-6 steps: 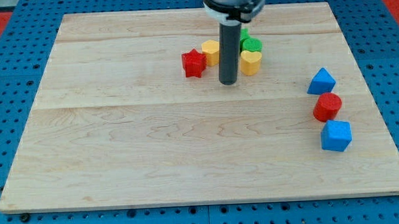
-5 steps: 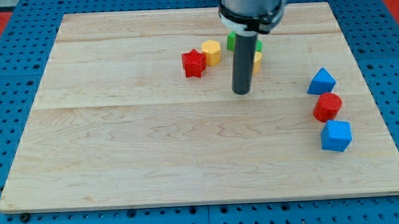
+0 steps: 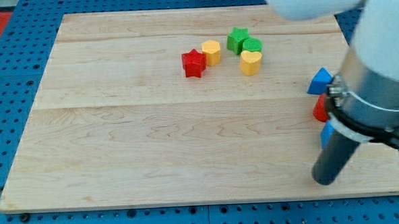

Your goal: Move the blue cube up a bit

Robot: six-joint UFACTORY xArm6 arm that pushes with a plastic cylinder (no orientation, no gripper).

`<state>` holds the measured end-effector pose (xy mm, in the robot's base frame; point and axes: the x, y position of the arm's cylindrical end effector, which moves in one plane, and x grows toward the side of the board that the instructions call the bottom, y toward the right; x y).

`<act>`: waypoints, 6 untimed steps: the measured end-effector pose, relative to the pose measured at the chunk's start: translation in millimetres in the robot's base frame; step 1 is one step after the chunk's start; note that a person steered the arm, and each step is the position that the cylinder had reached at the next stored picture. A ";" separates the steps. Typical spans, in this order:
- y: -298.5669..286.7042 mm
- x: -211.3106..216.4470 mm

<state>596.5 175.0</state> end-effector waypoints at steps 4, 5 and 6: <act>43.8 -31.1; 43.8 -36.3; 43.8 -38.0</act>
<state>558.5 218.8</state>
